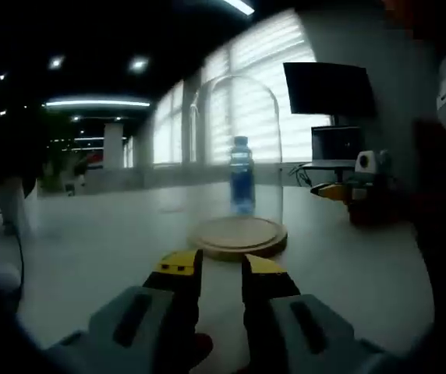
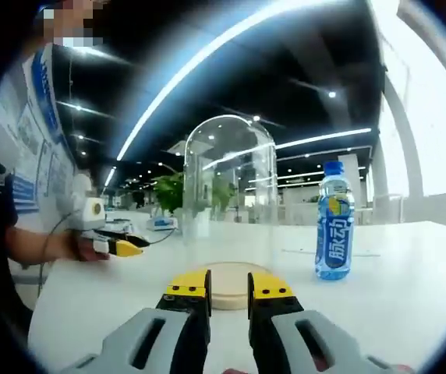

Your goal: Open the cover put in the Mizone put the cover back on

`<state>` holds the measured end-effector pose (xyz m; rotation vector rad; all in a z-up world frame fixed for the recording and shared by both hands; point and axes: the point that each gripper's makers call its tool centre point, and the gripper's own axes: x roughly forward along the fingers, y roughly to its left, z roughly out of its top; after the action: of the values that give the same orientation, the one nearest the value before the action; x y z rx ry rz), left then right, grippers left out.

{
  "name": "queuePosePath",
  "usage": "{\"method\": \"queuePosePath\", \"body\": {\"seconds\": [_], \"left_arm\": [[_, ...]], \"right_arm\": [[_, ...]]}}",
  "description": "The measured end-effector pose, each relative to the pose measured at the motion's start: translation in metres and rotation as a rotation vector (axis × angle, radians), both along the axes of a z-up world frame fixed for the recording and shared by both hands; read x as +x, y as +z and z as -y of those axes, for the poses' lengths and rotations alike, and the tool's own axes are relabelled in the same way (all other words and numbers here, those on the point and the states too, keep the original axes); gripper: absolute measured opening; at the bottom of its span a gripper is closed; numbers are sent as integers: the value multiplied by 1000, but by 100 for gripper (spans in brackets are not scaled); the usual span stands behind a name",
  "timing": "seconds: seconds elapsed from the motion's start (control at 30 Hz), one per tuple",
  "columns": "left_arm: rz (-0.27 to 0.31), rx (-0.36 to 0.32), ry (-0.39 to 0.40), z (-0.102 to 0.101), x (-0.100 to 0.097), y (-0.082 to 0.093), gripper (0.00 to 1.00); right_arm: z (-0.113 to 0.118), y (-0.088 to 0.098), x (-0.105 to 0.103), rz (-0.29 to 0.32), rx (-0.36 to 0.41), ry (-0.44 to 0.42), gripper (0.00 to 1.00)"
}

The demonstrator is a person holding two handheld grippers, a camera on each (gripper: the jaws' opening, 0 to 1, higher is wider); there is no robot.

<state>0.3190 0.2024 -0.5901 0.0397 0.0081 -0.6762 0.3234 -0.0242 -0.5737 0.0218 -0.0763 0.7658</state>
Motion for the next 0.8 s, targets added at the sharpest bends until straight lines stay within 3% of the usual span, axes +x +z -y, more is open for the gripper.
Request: {"method": "queuePosePath", "body": {"seconds": [0.8], "left_arm": [[-6,7,-7,2,-1,-2,14]], "right_arm": [[0,0,-1,2,-2,-2,13]]}}
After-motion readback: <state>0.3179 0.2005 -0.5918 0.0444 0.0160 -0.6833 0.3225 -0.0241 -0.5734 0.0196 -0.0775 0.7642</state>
